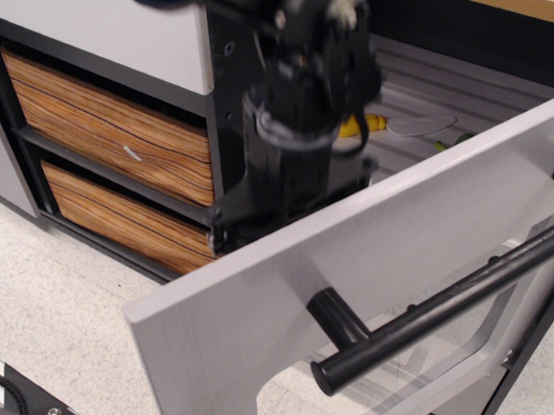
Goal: Close oven
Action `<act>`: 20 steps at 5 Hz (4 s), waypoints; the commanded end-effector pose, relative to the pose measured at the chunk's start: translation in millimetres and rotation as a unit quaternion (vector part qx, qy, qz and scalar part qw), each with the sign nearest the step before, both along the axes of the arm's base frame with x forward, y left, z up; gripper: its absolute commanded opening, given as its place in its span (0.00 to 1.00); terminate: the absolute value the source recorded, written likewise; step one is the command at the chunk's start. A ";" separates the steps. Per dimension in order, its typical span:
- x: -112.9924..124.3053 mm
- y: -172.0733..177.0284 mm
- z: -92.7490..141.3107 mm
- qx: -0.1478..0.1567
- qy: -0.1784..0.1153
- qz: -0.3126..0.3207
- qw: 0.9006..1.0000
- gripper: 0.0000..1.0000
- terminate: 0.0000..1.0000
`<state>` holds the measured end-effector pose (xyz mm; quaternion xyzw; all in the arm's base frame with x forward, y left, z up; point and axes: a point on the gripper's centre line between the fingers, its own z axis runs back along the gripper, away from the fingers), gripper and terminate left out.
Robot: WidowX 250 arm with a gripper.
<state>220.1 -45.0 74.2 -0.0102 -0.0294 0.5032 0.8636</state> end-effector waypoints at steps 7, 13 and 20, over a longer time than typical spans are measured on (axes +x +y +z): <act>-17.9 -98.4 106.4 -0.085 -0.009 0.082 0.993 1.00 0.00; 6.1 -42.5 57.5 -0.072 0.015 0.034 0.997 1.00 0.00; 77.9 -17.4 4.5 -0.016 -0.041 0.130 0.991 1.00 0.00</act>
